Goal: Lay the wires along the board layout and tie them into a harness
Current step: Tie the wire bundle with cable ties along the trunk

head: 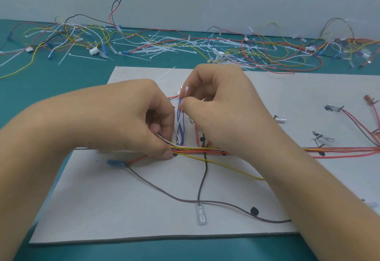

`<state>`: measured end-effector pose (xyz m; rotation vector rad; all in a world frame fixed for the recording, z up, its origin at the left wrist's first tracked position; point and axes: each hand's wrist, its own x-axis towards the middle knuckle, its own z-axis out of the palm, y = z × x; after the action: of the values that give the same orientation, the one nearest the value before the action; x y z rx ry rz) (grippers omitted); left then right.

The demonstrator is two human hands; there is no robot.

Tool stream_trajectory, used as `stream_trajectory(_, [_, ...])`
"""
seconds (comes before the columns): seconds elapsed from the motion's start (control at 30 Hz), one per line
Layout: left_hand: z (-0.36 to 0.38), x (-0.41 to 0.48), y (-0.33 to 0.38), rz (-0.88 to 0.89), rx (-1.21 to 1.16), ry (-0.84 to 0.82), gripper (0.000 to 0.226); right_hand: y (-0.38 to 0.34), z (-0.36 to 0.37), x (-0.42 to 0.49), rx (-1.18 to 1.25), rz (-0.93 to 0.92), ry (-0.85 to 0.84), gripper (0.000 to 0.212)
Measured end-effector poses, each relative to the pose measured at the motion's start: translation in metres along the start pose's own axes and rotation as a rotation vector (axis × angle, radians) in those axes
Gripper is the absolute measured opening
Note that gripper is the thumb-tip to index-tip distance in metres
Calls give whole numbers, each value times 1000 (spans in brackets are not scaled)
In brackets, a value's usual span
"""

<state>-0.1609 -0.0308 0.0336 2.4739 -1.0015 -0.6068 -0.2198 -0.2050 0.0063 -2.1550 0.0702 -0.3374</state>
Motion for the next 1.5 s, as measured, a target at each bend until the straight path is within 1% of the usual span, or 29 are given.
stream_trajectory(0.1, [0, 0, 0, -2, 4, -2, 26, 0, 1, -1, -28, -12, -11, 12])
stream_trajectory(0.2, [-1, -1, 0, -2, 2, -6, 31, -1, 1, -1, -27, -2, -10, 12])
stream_trajectory(0.37, [-1, -2, -1, -2, 14, -1, 24, -1, 0, -1, -23, 11, 19, 11])
stream_trajectory(0.5, [-1, -3, 2, -13, 8, -25, 33, -1, -2, 1, 12, 25, 57, 11])
stream_trajectory(0.6, [-1, -3, 2, -22, 3, -30, 38, 0, -2, 1, 13, 33, 54, 12])
stream_trajectory(0.87, [0, -1, 1, -1, -14, -11, 30, 0, 1, -2, -58, 39, -4, 9])
stream_trajectory(1.0, [1, 1, 1, 16, -17, -5, 23, 0, 1, -2, -40, 55, -2, 9])
stream_trajectory(1.27, [1, 2, -2, 44, -18, -2, 21, 0, 0, 1, -29, 43, 51, 8])
stream_trajectory(1.5, [2, 3, -4, 68, -23, 7, 18, 0, 2, -1, -42, 13, -31, 11])
